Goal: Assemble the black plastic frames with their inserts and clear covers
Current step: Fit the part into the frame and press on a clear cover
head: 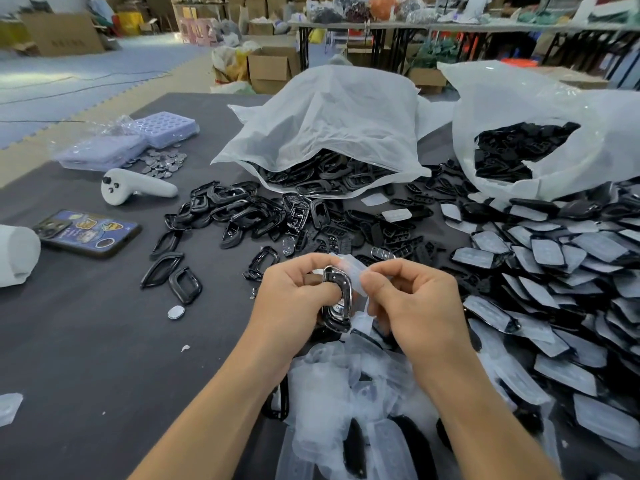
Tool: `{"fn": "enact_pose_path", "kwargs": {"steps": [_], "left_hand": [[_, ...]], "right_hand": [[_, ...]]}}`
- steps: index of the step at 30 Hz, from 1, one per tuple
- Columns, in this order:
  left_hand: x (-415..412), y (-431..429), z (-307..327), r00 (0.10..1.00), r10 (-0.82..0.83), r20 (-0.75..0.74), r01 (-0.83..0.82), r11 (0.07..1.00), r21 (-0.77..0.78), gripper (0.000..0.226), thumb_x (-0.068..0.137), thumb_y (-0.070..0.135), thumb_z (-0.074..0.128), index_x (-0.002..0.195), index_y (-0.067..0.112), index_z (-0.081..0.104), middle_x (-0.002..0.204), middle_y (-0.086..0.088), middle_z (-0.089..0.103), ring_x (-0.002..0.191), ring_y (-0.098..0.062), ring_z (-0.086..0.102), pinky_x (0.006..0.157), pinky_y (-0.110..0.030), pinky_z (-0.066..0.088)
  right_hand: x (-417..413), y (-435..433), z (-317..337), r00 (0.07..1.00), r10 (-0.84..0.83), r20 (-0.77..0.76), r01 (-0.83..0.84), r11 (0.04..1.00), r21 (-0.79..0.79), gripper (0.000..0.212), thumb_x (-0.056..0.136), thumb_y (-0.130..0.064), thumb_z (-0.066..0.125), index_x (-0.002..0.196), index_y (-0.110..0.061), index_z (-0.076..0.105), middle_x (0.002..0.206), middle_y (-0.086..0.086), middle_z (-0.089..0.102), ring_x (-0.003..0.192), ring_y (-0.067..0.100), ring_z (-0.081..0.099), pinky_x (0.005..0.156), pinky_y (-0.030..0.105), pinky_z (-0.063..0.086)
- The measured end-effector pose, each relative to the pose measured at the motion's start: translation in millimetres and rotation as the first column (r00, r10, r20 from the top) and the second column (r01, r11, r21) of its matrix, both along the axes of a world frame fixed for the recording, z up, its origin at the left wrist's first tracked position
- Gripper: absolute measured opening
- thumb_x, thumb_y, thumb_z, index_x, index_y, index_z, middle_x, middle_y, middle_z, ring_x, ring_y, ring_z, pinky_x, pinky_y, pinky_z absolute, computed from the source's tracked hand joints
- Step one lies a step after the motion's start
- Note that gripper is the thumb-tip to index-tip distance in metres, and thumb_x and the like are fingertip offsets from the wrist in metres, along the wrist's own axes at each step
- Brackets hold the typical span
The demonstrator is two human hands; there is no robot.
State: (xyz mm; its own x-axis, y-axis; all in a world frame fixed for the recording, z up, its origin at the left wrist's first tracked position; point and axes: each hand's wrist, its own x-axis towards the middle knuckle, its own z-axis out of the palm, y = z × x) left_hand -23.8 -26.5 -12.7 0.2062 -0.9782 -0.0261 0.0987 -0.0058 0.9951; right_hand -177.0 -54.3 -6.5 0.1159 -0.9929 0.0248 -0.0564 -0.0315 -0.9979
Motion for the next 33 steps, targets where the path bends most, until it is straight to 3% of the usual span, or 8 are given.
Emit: {"fn": "enact_pose_path", "kwargs": {"steps": [4,7,9,12,18,25,28,33], "left_hand": [[2.4,-1.0,0.4,0.994,0.004,0.108,0.004,0.997,-0.076,0.032,0.072,0.006,0.065,0.093,0.025,0.081,0.066,-0.033,0.052,0.073,-0.029,0.046,0.075,-0.041,0.041],[8.7,-1.9,-3.0,0.987,-0.019,0.161,0.033,0.996,-0.088,0.037,0.075,0.007,0.066,0.098,0.030,0.082,0.055,0.003,0.036,0.062,-0.037,0.038,0.075,-0.043,0.043],[12.4,-4.3,-4.3,0.989,0.040,0.140,-0.032,0.998,-0.060,0.041,0.075,0.009,0.067,0.103,0.035,0.081,0.053,0.009,0.044,0.065,-0.043,0.050,0.081,-0.045,0.051],[14.6,-6.8,-7.0,0.994,0.092,0.067,-0.093,0.996,0.006,0.037,0.074,0.012,0.071,0.103,0.033,0.080,0.072,-0.017,0.072,0.073,-0.027,0.061,0.078,-0.038,0.050],[6.0,-1.7,-4.9,0.998,-0.019,0.062,0.015,0.997,0.070,0.018,0.087,0.006,0.080,0.092,0.023,0.085,0.083,-0.010,0.081,0.070,-0.024,0.077,0.056,-0.026,0.057],[0.5,0.6,-5.2,0.987,-0.146,0.063,0.145,0.989,0.020,0.011,0.091,0.021,0.079,0.098,0.027,0.085,0.087,-0.010,0.081,0.077,-0.020,0.072,0.072,-0.037,0.060],[-1.1,0.6,-5.2,0.985,-0.156,0.079,0.156,0.988,0.005,0.010,0.093,0.019,0.078,0.096,0.026,0.085,0.083,-0.012,0.080,0.068,-0.011,0.065,0.061,-0.021,0.054],[-0.9,0.3,-6.7,0.982,-0.176,0.066,0.175,0.984,0.021,0.026,0.094,0.002,0.071,0.100,0.024,0.084,0.087,-0.016,0.080,0.072,-0.020,0.053,0.060,-0.027,0.042]], "right_hand": [[2.9,-1.0,4.7,0.986,-0.038,0.164,0.024,0.996,0.090,0.027,0.096,-0.023,0.069,0.071,-0.017,0.076,0.071,0.011,0.075,0.054,0.017,0.065,0.047,0.022,0.045],[-0.7,-1.2,2.7,0.987,-0.111,0.118,0.102,0.991,0.085,0.019,0.090,-0.014,0.075,0.073,-0.022,0.077,0.065,0.008,0.073,0.056,0.018,0.062,0.050,0.025,0.045],[-4.8,-1.0,1.9,0.985,-0.136,0.103,0.129,0.989,0.074,0.017,0.084,-0.005,0.077,0.082,-0.022,0.078,0.067,0.007,0.074,0.058,0.014,0.062,0.053,0.025,0.049],[-5.2,1.3,4.8,0.988,-0.048,0.146,0.041,0.998,0.051,0.024,0.084,-0.001,0.078,0.098,-0.021,0.076,0.075,0.007,0.077,0.060,0.009,0.066,0.059,0.019,0.054],[3.2,4.5,7.3,0.972,0.073,0.224,-0.076,0.997,0.003,0.015,0.080,0.013,0.076,0.082,-0.002,0.077,0.065,0.004,0.072,0.054,0.007,0.063,0.054,0.014,0.049],[4.1,5.1,3.4,0.998,-0.025,-0.063,0.019,0.995,-0.094,0.018,0.081,-0.007,0.083,0.077,-0.024,0.080,0.067,-0.004,0.075,0.054,0.001,0.061,0.055,0.013,0.047],[4.2,6.2,0.5,0.977,-0.122,-0.174,0.098,0.985,-0.139,0.018,0.077,-0.018,0.088,0.075,-0.032,0.077,0.064,-0.009,0.073,0.050,0.002,0.061,0.048,0.012,0.044],[5.9,6.8,-0.5,0.953,-0.191,-0.236,0.145,0.970,-0.196,0.018,0.078,-0.026,0.088,0.075,-0.037,0.073,0.058,-0.015,0.069,0.051,0.001,0.063,0.046,0.009,0.042]]}}
